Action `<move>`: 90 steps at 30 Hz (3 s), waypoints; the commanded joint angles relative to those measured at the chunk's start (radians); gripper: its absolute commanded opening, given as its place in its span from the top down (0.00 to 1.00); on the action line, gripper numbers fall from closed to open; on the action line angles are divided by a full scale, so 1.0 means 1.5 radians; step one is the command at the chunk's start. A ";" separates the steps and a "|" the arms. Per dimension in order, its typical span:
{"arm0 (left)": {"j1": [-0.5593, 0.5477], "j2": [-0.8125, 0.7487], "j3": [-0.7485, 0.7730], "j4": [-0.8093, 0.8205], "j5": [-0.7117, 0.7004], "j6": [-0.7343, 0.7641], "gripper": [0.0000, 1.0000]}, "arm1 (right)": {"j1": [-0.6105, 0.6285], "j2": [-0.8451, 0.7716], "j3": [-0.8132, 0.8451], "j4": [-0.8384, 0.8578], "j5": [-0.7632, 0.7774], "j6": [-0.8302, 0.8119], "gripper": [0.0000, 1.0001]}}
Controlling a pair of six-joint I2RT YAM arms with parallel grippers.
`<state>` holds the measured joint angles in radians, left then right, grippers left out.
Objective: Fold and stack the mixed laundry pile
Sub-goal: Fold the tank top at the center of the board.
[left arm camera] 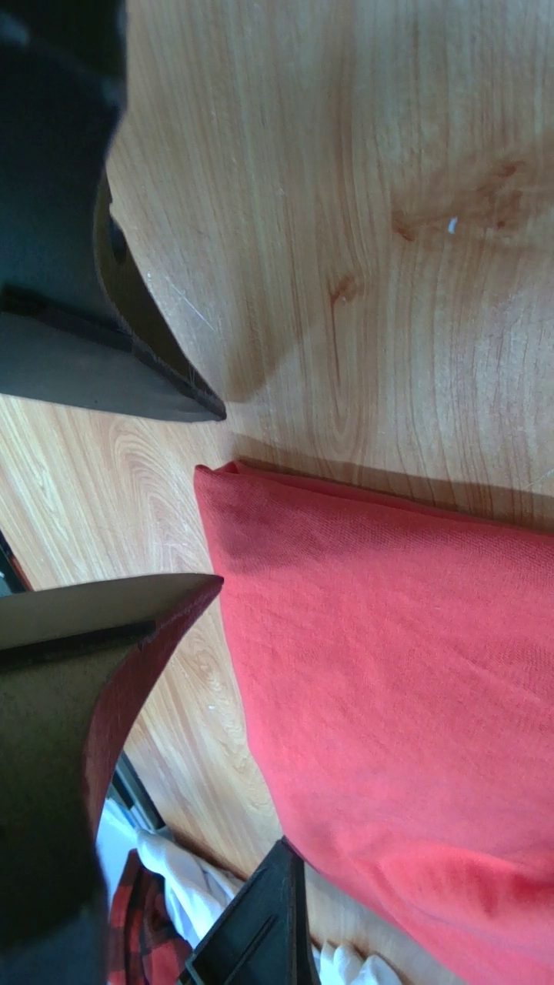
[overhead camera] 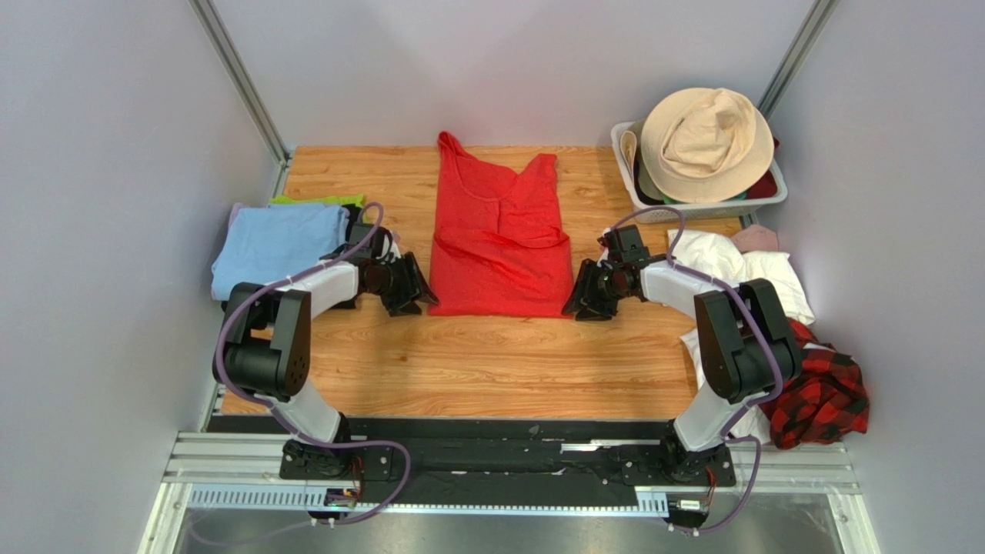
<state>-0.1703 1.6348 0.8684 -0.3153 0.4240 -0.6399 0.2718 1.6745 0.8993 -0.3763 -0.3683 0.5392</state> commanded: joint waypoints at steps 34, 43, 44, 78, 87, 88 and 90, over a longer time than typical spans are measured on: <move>-0.039 -0.085 0.181 -0.174 -0.036 0.037 1.00 | -0.004 -0.107 0.235 -0.183 0.025 -0.026 1.00; -0.042 -0.154 -0.107 -0.051 -0.010 0.014 1.00 | 0.002 -0.160 -0.052 -0.059 -0.022 0.019 1.00; -0.043 -0.160 -0.130 -0.049 -0.009 0.014 1.00 | 0.003 -0.165 -0.065 -0.058 -0.021 0.018 1.00; -0.126 -0.425 -0.011 -0.318 0.020 -0.025 1.00 | 0.018 -0.426 -0.015 -0.298 0.007 0.001 1.00; -0.249 -0.547 -0.223 -0.263 0.008 -0.156 1.00 | 0.020 -0.562 -0.232 -0.241 -0.051 0.071 1.00; -0.261 -0.547 -0.230 -0.263 0.003 -0.163 1.00 | 0.019 -0.567 -0.240 -0.249 -0.051 0.071 1.00; -0.291 -0.542 -0.242 -0.253 -0.007 -0.181 1.00 | 0.018 -0.582 -0.243 -0.261 -0.045 0.069 1.00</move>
<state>-0.5453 0.8341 0.5148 -0.7361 0.4339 -0.8249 0.3004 0.8528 0.5362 -0.7944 -0.4271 0.6170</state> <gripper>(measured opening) 0.009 0.011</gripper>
